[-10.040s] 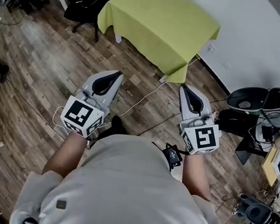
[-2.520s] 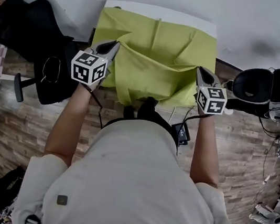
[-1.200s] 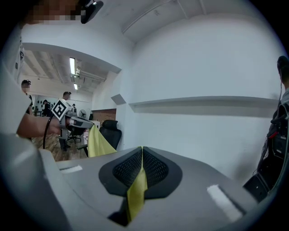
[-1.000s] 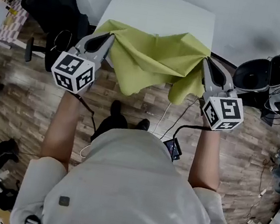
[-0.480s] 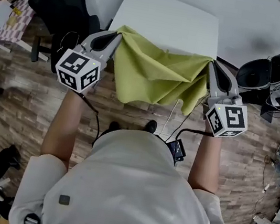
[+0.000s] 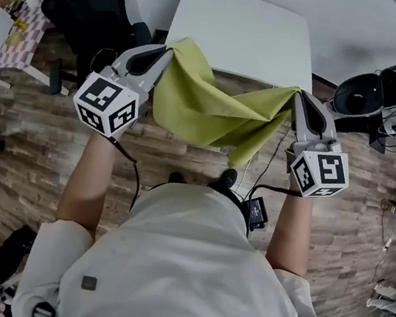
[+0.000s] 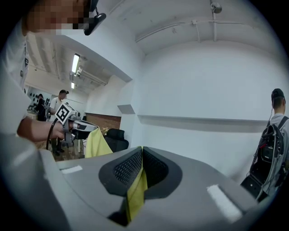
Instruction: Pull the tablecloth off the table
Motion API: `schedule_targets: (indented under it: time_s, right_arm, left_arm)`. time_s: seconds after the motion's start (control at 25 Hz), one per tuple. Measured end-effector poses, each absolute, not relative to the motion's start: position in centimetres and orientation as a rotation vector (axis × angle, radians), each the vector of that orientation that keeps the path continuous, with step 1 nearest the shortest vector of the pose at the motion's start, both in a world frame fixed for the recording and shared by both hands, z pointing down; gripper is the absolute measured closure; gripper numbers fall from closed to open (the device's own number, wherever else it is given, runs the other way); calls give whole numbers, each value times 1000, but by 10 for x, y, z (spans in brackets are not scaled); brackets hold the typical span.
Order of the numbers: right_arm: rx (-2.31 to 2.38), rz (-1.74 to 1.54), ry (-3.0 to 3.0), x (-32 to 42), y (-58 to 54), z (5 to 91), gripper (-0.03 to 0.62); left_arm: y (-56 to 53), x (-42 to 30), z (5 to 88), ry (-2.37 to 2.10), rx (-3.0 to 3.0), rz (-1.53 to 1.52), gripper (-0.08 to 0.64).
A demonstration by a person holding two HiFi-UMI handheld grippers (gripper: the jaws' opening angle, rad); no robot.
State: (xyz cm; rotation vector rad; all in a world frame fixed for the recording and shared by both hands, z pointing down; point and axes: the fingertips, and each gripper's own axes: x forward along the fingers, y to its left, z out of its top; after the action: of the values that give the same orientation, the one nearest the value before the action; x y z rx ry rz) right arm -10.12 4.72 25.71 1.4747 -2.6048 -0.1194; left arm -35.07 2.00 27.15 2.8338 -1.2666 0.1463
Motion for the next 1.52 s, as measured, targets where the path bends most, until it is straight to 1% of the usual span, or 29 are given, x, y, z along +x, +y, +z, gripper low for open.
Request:
schedule_targets:
  time_s: [0.2,0.32,0.92,1.32,1.52]
  right_arm:
    - [1475,-129,-2600,-114,58,258,577]
    - [1465,-129,-2617,-110,62,257,577]
    - [1348,-119,-2690,-38,94,261,577]
    - [1319,-136,-2710,3,97,263,576]
    - [1330,-131,-2704,12,94,264,576]
  left_arm:
    - [38,-361,268,-1261,2841,102,558]
    - [48,-354,266,-1269,2839,96,558]
    - [103,-263,253,-1327,2826,60,558]
    - [101,-217,253,-1330,2827,67,558]
    - [94,-208,256,-1309,2831,76,558]
